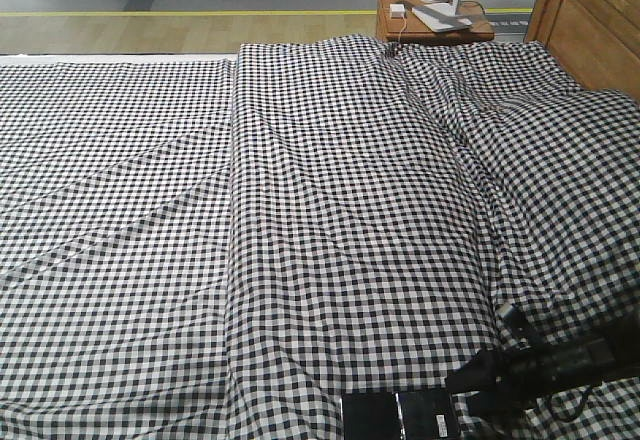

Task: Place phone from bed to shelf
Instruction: 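Close the right gripper on the black phone's edge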

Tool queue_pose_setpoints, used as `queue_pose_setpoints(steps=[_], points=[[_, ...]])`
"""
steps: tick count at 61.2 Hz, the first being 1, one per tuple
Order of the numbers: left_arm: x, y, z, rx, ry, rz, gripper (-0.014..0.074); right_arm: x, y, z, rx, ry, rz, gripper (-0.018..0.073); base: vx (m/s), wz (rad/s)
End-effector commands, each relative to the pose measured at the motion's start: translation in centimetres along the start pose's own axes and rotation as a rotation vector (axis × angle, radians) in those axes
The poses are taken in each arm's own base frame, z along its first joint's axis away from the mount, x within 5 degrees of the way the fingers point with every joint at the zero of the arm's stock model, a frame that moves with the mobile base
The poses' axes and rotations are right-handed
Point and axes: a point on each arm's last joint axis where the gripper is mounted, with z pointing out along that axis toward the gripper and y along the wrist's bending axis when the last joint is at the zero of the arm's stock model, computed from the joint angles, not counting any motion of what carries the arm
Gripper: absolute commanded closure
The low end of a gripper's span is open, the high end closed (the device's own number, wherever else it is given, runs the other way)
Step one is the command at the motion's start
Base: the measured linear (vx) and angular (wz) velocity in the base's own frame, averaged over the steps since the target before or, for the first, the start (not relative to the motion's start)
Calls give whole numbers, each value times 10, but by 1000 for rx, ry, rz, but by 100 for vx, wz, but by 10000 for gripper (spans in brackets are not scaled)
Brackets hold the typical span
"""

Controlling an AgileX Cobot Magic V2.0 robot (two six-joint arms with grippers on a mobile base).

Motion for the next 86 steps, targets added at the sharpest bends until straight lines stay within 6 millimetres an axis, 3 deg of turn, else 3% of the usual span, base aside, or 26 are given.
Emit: queue_pose_setpoints(steps=[1, 29, 50, 62, 82, 86], points=[[-5, 0, 0, -2, -67, -12, 596, -10, 18, -5, -56, -21, -41, -30, 0, 0], [-5, 0, 0, -2, -67, -12, 596, -10, 19, 33, -102, -34, -31, -29, 0, 0], [-5, 0, 0, -2, -67, -12, 596, -10, 19, 33, -105, -34, -32, 19, 0, 0], [-5, 0, 0, -2, -67, -12, 596, -9, 19, 32, -110, -22, -38, 167, 0, 0], [-5, 0, 0, -2, -67, -12, 596, -4, 18, 32, -104, 25, -81, 575, 0, 0], [-5, 0, 0, -2, -67, -12, 596, -3, 17, 31, -100, 32, -88, 571, 0, 0]])
